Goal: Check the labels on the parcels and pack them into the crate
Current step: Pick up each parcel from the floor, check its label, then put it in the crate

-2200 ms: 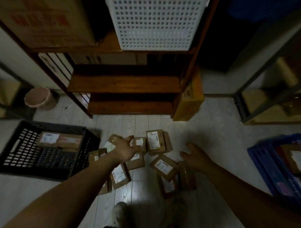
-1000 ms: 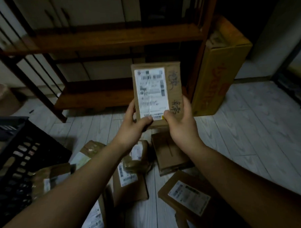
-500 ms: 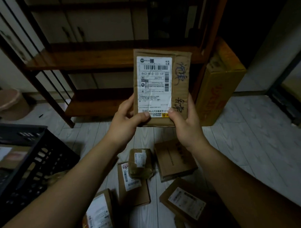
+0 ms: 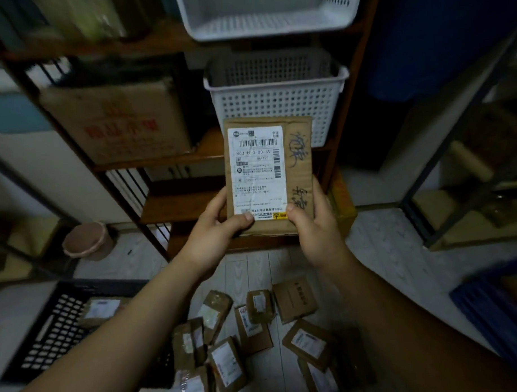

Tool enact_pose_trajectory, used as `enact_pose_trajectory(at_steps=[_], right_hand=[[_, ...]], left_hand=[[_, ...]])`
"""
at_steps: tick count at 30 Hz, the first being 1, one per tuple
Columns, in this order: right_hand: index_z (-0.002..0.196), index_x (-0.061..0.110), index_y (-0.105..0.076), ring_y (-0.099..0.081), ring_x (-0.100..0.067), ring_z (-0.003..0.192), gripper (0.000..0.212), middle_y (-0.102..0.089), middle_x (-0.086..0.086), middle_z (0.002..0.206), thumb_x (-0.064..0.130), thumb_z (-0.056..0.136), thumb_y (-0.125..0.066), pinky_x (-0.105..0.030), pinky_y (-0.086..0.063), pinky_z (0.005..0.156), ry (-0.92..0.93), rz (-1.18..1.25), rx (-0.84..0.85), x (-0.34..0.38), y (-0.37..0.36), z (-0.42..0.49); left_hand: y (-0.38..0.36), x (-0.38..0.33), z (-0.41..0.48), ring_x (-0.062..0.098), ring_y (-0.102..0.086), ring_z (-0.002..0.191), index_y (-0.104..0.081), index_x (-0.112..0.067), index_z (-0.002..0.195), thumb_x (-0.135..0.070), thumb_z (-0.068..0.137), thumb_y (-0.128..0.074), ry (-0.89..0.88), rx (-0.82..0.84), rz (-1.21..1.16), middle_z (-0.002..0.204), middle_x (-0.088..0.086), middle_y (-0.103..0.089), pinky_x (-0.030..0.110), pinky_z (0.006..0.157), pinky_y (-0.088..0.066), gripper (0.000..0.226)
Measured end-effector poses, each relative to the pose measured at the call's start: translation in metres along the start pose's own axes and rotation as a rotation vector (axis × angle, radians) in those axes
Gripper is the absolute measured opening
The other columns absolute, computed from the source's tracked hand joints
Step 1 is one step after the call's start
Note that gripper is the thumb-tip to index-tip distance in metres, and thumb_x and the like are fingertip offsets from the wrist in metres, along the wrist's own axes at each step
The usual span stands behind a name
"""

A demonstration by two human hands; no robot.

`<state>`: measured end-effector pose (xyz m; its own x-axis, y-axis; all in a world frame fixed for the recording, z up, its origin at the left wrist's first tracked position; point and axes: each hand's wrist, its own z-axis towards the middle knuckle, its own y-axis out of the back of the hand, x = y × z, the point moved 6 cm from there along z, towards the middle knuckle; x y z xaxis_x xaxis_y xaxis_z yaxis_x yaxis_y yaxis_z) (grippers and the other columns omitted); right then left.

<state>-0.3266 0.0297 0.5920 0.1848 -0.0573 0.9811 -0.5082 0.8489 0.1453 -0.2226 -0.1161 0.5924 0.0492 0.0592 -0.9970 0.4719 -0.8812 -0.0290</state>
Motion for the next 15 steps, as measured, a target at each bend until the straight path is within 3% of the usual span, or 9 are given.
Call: enact_pose_trajectory(at_steps=[3,6,11,13,15], right_hand=[[0.142,0.040,-0.035,-0.047,-0.012,0.123,0.071,-0.048,0.002,0.134,0.049,0.073,-0.052,-0.046,-0.038,0.105,0.053,0.000,0.008,0.069,0.002,-0.018],[0.140,0.037,-0.038,-0.048,-0.012,0.122,0.070,-0.050,0.000,0.132,0.048,0.073,-0.052,-0.045,-0.037,0.106,0.106,0.012,0.002,0.120,0.003,-0.039],[0.139,0.037,-0.039,-0.047,-0.013,0.123,0.066,-0.050,0.001,0.132,0.045,0.075,-0.055,-0.044,-0.037,0.106,0.210,0.039,0.105,0.174,-0.007,-0.080],[0.137,0.036,-0.038,-0.050,-0.009,0.121,0.067,-0.053,0.007,0.131,0.042,0.075,-0.061,-0.040,-0.041,0.104,0.241,0.036,0.176,0.193,-0.015,-0.093],[0.138,0.031,-0.032,-0.058,0.001,0.107,0.072,-0.057,0.012,0.121,0.032,0.077,-0.068,-0.031,-0.051,0.093,0.197,0.121,0.215,0.209,-0.023,-0.099]], left_hand=[[0.008,-0.066,-0.035,0.013,-0.055,0.119,-0.049,-0.049,0.120,-0.044,0.054,-0.079,-0.039,-0.032,0.033,0.129,-0.007,-0.059,0.041,0.105,-0.040,0.073],[0.010,-0.112,-0.069,0.011,-0.058,0.114,-0.051,-0.052,0.115,-0.037,0.063,-0.076,-0.101,-0.037,0.051,0.122,-0.009,-0.064,0.040,0.104,-0.042,0.060],[0.024,-0.155,-0.130,0.015,-0.061,0.112,-0.044,-0.043,0.129,-0.033,0.067,-0.074,-0.160,-0.057,0.063,0.120,-0.008,-0.065,0.040,0.099,-0.047,0.070],[0.038,-0.167,-0.153,0.015,-0.062,0.110,-0.046,-0.043,0.129,-0.035,0.062,-0.078,-0.172,-0.075,0.036,0.119,-0.007,-0.066,0.035,0.093,-0.051,0.074],[0.053,-0.177,-0.174,0.019,-0.063,0.108,-0.052,-0.044,0.125,-0.035,0.061,-0.079,-0.171,-0.057,0.039,0.119,-0.004,-0.066,0.031,0.085,-0.053,0.071]])
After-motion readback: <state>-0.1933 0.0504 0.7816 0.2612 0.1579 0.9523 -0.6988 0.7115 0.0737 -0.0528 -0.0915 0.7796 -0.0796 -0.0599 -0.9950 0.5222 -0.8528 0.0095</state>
